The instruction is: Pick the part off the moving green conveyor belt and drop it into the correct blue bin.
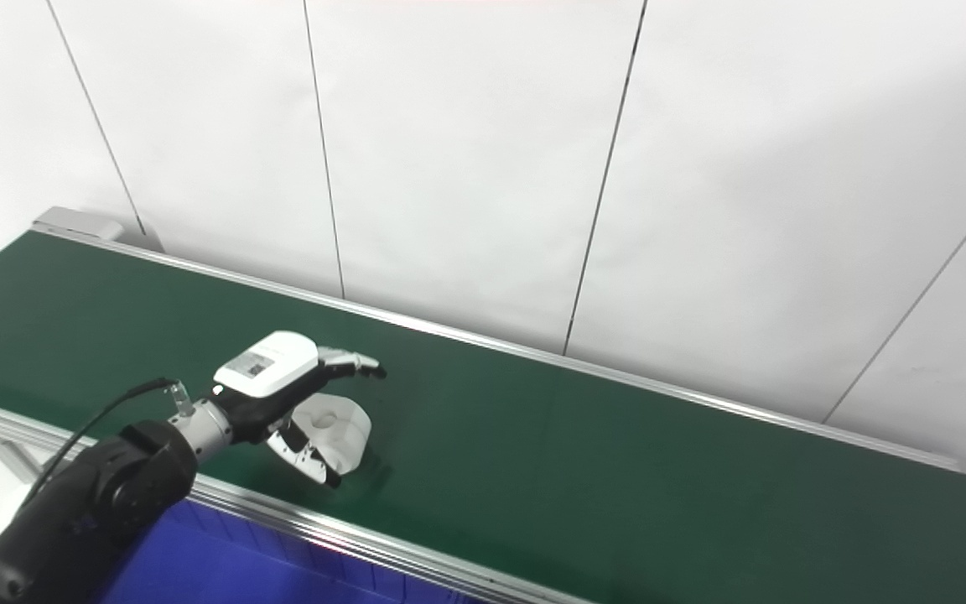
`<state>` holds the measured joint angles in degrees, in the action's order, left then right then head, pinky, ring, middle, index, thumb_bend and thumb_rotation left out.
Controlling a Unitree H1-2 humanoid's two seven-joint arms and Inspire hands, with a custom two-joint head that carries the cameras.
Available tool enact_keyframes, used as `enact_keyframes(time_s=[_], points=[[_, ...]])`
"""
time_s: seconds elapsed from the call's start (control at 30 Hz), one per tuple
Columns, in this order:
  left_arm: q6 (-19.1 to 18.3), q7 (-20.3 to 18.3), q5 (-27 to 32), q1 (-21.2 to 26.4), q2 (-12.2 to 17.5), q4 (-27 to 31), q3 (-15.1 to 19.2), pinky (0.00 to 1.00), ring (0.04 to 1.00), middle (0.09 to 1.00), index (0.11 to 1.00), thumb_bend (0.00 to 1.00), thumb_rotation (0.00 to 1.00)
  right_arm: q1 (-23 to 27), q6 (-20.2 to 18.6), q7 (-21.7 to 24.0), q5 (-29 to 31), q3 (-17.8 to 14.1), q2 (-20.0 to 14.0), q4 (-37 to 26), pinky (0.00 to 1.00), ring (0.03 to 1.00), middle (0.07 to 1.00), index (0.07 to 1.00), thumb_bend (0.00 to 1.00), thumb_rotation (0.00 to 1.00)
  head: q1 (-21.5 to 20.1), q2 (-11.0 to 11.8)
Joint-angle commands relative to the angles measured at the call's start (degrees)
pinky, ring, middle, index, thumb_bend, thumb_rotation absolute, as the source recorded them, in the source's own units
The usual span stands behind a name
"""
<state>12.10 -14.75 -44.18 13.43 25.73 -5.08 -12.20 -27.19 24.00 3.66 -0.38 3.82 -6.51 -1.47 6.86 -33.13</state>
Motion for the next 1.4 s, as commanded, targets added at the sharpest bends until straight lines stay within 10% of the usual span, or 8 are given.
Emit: enact_keyframes(time_s=[0.0, 0.33, 0.47, 0.53, 0.7, 1.1, 1.37], points=[[-0.52, 1.48, -0.25, 2.52, 0.24, -0.83, -0.41, 0.65, 0.765, 0.81, 0.819, 0.99, 0.25, 0.63, 2.92, 0.03, -0.47, 0.31, -0.12, -0.92, 1.0, 1.0, 1.0, 1.0, 0.88, 1.0, -0.05, 0.0], [-3.94, 6.47, -5.93, 3.41, -1.83, -6.39, -4.8, 0.63, 0.755, 0.793, 0.806, 0.96, 0.25, 0.09, 2.92, 0.29, -0.21, 0.69, -0.44, -1.38, 1.0, 1.0, 1.0, 1.0, 0.83, 1.0, -0.36, -0.03], [-0.63, 17.84, -5.95, 3.16, -4.28, -9.51, -4.0, 0.45, 0.563, 0.636, 0.644, 0.82, 0.03, 0.0, 2.92, 0.75, 0.06, 0.78, -0.62, -1.48, 1.0, 1.0, 1.0, 1.0, 0.83, 1.0, -0.52, -0.16], [1.96, 23.14, -5.69, 3.28, -4.86, -11.09, -3.95, 0.35, 0.454, 0.523, 0.545, 0.6, 0.02, -0.04, 2.92, 0.77, -0.01, 0.74, -0.61, -1.53, 1.0, 1.0, 1.0, 1.0, 0.83, 1.0, -0.52, -0.16], [4.36, 26.03, -4.04, 3.54, -5.2, -11.43, -4.0, 0.27, 0.36, 0.449, 0.523, 0.52, 0.0, -0.04, 2.92, 0.99, 0.23, 0.65, -0.51, -1.47, 1.0, 1.0, 1.0, 1.0, 0.82, 1.0, -0.64, -0.23], [5.38, 23.44, -2.35, 3.29, -4.42, -5.49, -4.04, 0.28, 0.368, 0.445, 0.524, 0.52, 0.0, -0.22, 2.91, 2.29, 1.56, -0.04, -0.26, -2.06, 1.0, 1.0, 1.0, 1.0, 0.81, 1.0, 0.42, -1.17], [0.95, 11.04, 1.12, 0.97, -1.32, 12.67, -2.12, 0.32, 0.402, 0.461, 0.519, 0.52, 0.0, -0.15, 2.91, 3.47, 3.29, -2.11, -0.99, -4.44, 1.0, 1.0, 1.0, 1.0, 0.87, 1.0, 7.41, -8.59]])
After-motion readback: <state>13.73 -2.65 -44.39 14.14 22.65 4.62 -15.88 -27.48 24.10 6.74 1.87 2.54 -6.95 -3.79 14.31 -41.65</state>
